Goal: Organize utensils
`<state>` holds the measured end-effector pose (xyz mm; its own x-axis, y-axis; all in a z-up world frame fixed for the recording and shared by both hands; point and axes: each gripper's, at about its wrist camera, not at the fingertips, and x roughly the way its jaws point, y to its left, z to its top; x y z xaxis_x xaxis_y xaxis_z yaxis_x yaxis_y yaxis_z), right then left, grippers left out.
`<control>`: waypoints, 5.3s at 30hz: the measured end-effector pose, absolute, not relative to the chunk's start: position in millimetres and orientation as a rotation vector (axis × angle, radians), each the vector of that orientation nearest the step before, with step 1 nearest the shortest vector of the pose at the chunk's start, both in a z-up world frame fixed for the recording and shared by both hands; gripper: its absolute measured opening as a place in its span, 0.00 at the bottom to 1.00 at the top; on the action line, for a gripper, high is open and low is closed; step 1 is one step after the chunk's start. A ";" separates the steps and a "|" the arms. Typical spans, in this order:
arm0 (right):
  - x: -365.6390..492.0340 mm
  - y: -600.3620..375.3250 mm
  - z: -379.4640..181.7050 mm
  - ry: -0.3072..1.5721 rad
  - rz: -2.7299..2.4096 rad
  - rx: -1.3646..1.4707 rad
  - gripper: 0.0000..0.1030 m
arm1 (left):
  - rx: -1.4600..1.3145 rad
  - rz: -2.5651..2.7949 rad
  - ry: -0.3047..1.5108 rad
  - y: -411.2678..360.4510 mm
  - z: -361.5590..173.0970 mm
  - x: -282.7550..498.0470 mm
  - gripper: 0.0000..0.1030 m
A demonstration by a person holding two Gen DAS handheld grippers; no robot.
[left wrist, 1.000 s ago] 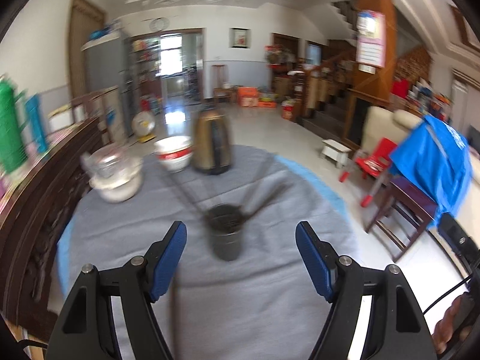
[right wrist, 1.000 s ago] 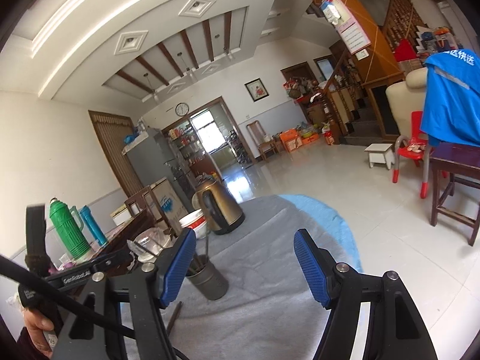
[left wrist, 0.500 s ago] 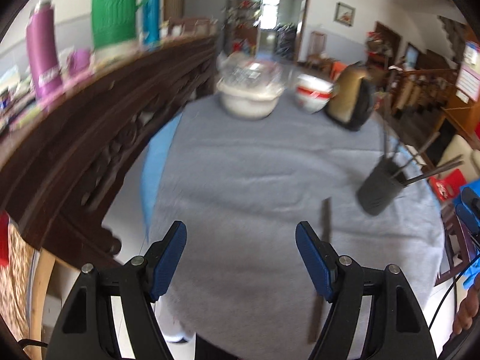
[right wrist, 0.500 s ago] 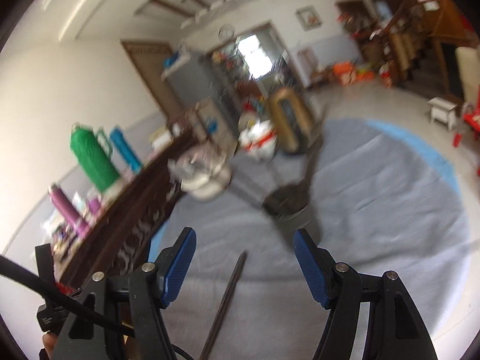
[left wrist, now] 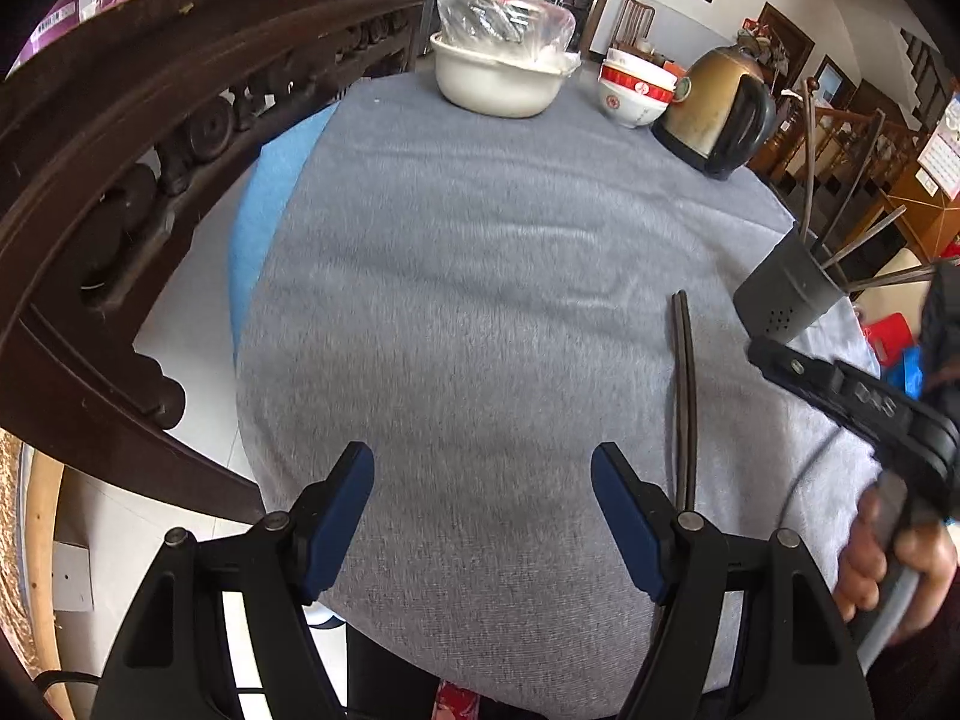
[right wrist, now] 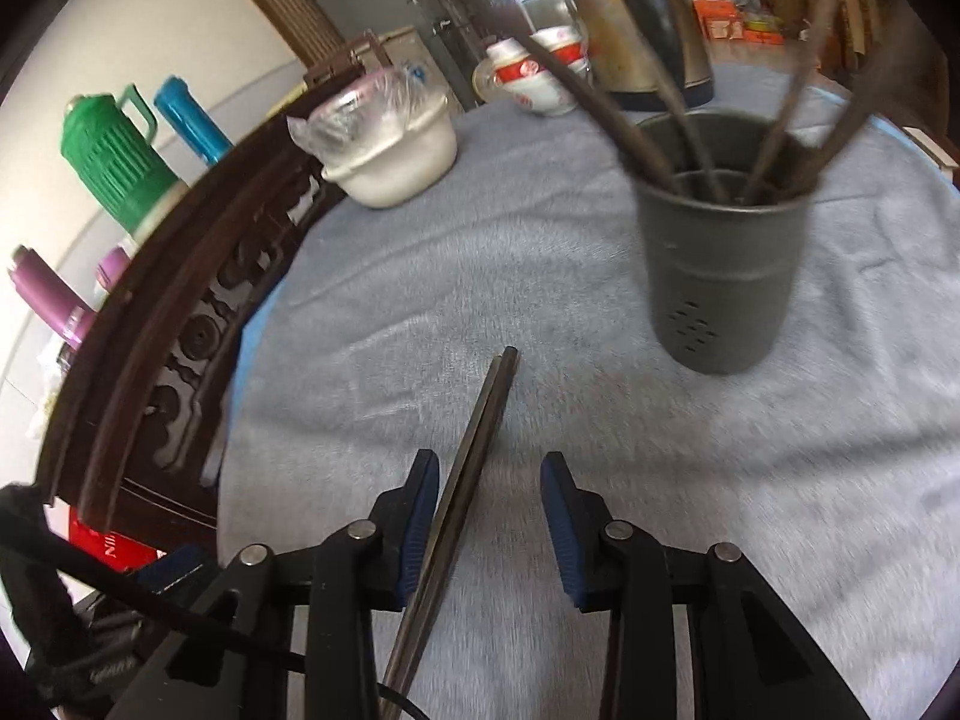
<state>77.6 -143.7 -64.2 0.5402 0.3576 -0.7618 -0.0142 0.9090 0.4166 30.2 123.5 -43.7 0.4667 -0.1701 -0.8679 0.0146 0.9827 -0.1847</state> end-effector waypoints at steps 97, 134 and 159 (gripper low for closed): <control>97.3 -218.5 -99.1 1.077 -0.035 0.632 0.36 | 0.014 -0.328 1.255 14.0 -73.1 139.9 0.73; 86.7 -208.9 -99.7 1.042 0.074 0.466 0.11 | -0.078 -0.404 1.273 -14.7 -79.7 188.7 0.06; 82.5 -215.7 -65.7 1.029 0.098 0.536 0.67 | -0.145 -0.446 0.886 37.5 61.6 101.4 0.05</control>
<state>82.5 -215.7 -65.7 0.5231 0.3235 -0.7885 0.1690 0.8674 0.4681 101.4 37.5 61.6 0.5479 -0.4337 -0.7153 0.3158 0.8991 -0.3033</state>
